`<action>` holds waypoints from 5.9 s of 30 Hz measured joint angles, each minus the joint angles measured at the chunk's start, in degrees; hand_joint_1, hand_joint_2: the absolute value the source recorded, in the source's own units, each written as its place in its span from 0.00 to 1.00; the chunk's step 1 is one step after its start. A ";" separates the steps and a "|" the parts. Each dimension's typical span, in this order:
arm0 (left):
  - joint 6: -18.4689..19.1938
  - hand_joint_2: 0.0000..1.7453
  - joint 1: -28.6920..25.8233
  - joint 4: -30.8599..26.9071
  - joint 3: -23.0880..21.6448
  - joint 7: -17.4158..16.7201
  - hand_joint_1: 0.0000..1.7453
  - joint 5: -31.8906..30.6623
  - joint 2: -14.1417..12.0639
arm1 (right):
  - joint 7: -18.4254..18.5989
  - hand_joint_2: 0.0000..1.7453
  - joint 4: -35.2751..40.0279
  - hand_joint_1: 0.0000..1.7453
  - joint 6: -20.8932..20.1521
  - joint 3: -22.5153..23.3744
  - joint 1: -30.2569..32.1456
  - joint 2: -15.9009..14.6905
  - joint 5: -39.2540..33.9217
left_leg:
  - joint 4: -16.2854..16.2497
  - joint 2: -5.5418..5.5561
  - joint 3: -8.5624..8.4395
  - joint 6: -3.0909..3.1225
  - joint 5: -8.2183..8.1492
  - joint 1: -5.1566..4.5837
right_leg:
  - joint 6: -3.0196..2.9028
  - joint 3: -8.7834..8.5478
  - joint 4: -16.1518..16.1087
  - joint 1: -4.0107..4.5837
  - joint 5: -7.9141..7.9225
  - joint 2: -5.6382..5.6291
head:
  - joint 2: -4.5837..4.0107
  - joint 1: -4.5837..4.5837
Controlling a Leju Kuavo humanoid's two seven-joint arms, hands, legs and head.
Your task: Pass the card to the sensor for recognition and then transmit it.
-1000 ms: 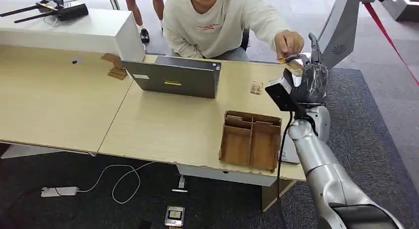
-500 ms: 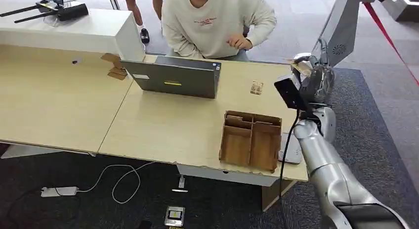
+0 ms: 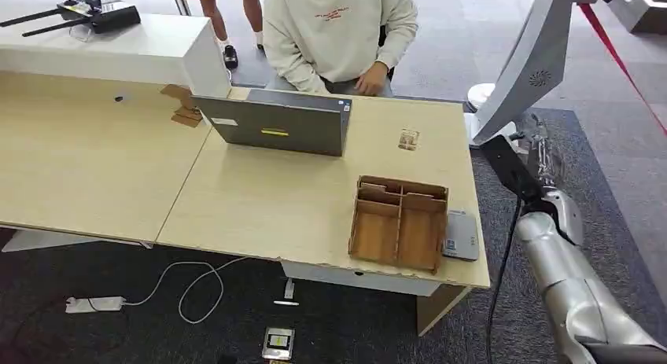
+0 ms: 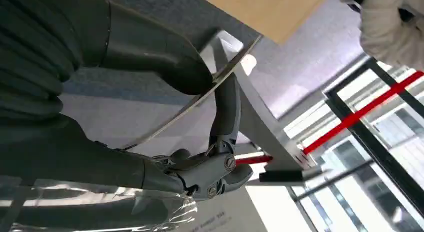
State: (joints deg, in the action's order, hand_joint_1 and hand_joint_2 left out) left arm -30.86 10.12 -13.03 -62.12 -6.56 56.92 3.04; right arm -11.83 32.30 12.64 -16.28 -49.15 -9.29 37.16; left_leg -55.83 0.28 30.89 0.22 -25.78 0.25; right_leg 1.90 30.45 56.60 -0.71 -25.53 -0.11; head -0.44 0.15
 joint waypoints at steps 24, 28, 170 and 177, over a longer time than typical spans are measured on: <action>6.08 0.00 0.92 0.17 0.35 -5.31 0.00 -0.15 -2.25 | 7.98 1.00 6.54 1.00 -23.74 -6.30 -0.19 -4.66 0.02 | 0.00 0.00 0.01 0.00 0.01 0.01 | 0.00 -0.01 0.01 0.01 0.01 0.00 | 0.00 -0.02; 6.10 0.00 1.25 0.17 0.35 -6.29 0.00 -0.13 -2.25 | 7.98 1.00 6.54 1.00 -25.82 -7.22 -0.28 -5.07 -0.09 | 0.00 0.00 0.01 0.00 0.01 0.01 | 0.01 -0.01 0.01 0.01 0.01 0.00 | 0.00 0.00; 0.70 0.00 3.10 -0.07 1.03 -6.82 0.00 7.02 0.52 | 1.60 1.00 -7.72 1.00 2.46 -22.64 -3.79 2.55 -0.76 | 0.00 -0.02 -0.01 0.00 0.01 0.03 | 0.01 -0.01 0.03 0.03 0.05 -0.05 | 0.00 -0.02; 1.92 0.00 4.05 -0.07 -0.35 -7.23 0.00 4.41 0.57 | -1.00 1.00 -6.36 1.00 3.38 -22.43 -7.49 7.12 0.22 | 0.01 -0.04 0.01 -0.03 0.03 0.06 | 0.01 0.00 0.05 0.05 0.05 -0.04 | 0.00 0.00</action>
State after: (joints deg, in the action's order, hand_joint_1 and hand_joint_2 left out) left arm -28.94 14.17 -13.09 -62.47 -13.79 61.33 3.61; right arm -12.83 25.94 16.02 -38.71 -56.63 -2.16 37.38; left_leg -55.83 0.24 30.90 0.19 -25.75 0.31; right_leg 1.91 30.45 56.65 -0.65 -25.49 -0.15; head -0.44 0.15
